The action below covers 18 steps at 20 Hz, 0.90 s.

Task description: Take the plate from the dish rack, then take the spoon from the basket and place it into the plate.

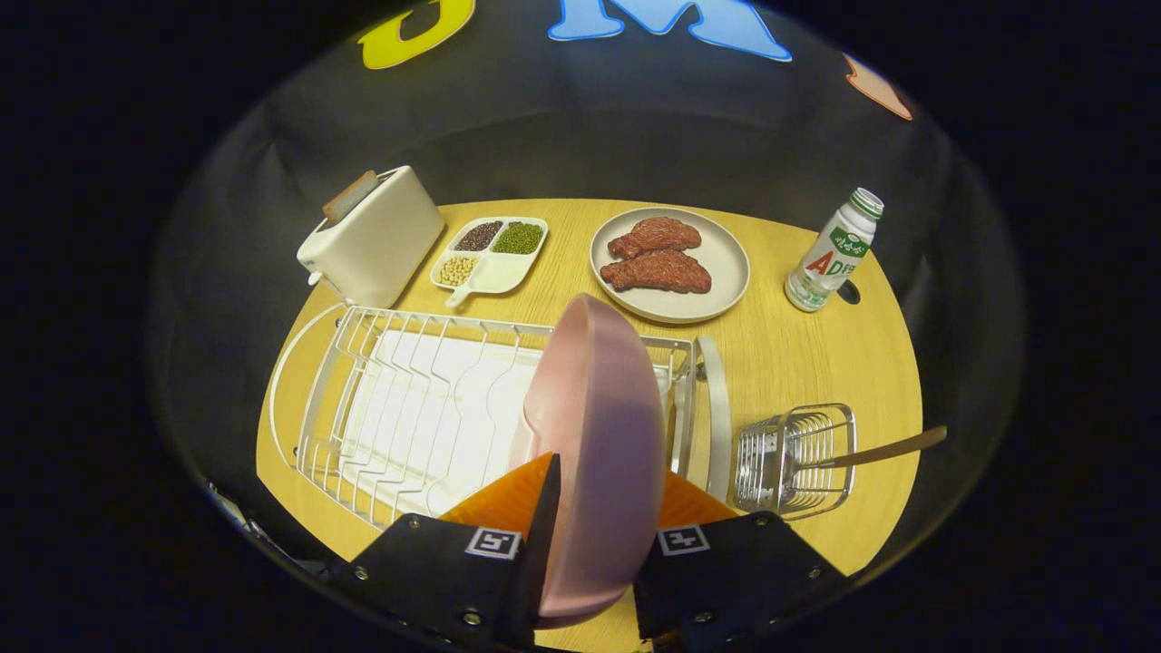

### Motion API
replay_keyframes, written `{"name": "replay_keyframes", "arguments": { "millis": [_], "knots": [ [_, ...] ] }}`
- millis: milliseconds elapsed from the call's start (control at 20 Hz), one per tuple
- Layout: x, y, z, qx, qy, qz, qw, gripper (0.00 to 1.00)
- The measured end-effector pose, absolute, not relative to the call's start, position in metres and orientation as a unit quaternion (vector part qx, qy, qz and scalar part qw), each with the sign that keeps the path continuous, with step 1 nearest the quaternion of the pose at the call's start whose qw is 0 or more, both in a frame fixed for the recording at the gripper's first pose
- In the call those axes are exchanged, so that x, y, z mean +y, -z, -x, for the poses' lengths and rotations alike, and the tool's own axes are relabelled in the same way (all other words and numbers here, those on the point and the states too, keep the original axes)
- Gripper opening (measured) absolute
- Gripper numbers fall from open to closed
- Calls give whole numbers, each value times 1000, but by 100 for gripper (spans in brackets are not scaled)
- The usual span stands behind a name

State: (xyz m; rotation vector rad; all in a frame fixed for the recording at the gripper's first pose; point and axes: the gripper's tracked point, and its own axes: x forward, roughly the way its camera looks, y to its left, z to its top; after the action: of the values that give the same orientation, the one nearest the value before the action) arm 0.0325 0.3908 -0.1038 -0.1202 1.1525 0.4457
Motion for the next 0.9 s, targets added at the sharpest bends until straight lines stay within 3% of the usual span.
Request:
{"name": "replay_keyframes", "arguments": {
  "millis": [550,650,900],
  "knots": [
    [400,66,-56,506,-202,217,810,40],
    [397,67,-61,512,-198,229,804,31],
    [403,66,-63,497,-196,246,808,30]
  ]
}}
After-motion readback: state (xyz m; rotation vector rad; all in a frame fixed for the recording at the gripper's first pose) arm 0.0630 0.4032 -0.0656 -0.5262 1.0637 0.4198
